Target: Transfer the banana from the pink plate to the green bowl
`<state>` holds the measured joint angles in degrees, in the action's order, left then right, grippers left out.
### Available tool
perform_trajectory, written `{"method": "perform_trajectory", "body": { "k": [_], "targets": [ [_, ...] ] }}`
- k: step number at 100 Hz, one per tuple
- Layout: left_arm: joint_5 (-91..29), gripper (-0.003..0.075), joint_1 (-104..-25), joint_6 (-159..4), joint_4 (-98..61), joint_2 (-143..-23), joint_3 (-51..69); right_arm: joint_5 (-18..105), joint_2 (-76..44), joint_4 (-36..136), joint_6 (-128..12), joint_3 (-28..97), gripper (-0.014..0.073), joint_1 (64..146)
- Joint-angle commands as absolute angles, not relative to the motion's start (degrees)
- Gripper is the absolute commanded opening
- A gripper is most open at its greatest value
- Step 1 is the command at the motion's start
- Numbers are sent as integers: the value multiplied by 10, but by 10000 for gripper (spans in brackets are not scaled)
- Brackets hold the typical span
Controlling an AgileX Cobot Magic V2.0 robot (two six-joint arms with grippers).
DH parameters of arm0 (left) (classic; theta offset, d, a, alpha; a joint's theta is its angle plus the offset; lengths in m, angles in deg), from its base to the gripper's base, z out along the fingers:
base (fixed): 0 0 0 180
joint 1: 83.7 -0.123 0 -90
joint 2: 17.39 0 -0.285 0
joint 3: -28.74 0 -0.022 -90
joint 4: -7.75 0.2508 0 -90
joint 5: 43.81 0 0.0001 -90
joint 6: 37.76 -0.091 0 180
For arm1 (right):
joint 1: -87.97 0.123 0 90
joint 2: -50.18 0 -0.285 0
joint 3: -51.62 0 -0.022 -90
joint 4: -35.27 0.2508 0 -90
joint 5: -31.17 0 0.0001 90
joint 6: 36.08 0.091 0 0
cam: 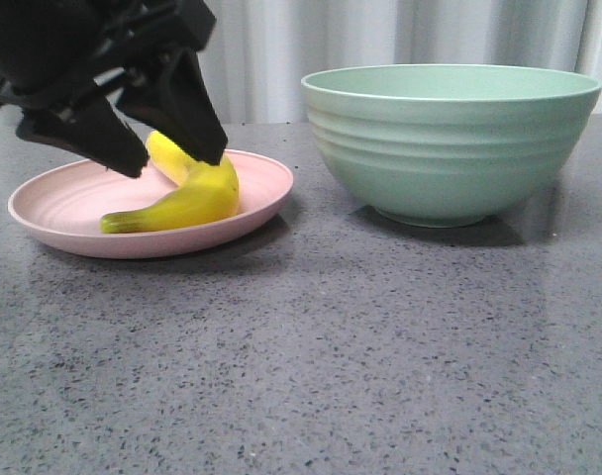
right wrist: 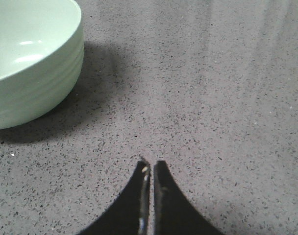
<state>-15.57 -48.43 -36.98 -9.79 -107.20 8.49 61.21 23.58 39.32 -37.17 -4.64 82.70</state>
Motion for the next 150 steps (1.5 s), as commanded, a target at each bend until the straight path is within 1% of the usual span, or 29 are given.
{"method": "perform_trajectory", "body": {
  "k": [1, 17, 94, 116, 131, 141, 150],
  "targets": [
    [-177, 456, -479, -365, -108, -1069, 107, 572, 225, 393, -376, -25, -80, 824],
    [-177, 456, -479, -366, -110, -1086, 107, 569, 225, 393, -376, -25, -79, 824],
    [-207, 451, -479, -371, -110, -1091, 109, 564, 225, 393, -376, -25, -79, 824],
    [-151, 451, -479, -371, -110, -1125, 148, 564, 225, 393, -376, -25, -79, 824],
    [-137, 450, -479, -371, -110, -1136, 159, 564, 225, 393, -376, -25, -79, 824],
    [-116, 426, -479, -371, -110, -1143, 159, 564, 225, 393, -376, -25, -80, 824],
    [-106, 368, -479, -371, -109, -1145, 159, 564, 225, 393, -376, -25, -79, 824]
  ]
}}
